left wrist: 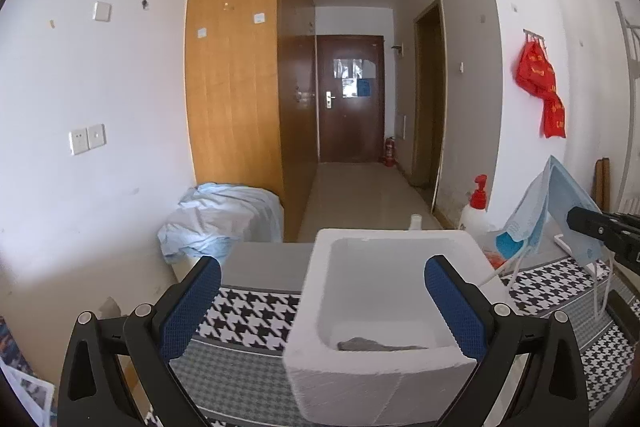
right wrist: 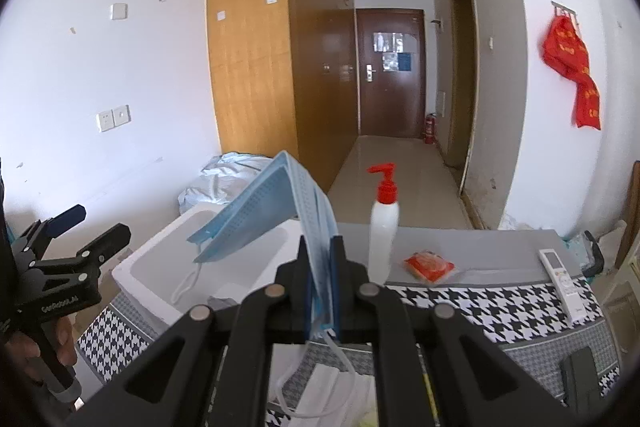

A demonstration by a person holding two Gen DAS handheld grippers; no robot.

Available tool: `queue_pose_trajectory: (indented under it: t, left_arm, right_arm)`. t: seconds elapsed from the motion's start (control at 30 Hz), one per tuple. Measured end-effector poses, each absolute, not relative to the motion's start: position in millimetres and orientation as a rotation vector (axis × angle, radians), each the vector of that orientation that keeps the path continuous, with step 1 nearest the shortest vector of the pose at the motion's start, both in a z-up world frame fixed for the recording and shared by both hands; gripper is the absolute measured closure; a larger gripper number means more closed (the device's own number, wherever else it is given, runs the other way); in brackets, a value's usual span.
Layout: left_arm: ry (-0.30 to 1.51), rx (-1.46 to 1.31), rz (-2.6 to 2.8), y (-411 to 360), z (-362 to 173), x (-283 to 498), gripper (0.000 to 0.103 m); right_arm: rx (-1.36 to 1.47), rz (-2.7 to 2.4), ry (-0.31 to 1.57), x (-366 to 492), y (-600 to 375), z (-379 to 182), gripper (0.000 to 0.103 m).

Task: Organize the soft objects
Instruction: 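Carry the blue mask over the foam box and open the right gripper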

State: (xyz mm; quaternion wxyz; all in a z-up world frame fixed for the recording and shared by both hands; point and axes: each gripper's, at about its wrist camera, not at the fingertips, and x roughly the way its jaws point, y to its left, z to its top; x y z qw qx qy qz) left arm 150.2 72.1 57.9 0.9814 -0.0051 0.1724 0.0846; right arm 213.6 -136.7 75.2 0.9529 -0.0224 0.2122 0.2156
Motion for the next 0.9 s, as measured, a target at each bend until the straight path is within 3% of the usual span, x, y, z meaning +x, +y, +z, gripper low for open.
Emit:
queue_pose_trajectory:
  t: [0.9]
  left_arm:
    - [0.341, -0.062, 0.273, 121, 50, 121, 0.001]
  right_arm:
    - [-0.13, 0.54, 0.504, 233, -62, 66, 0.093]
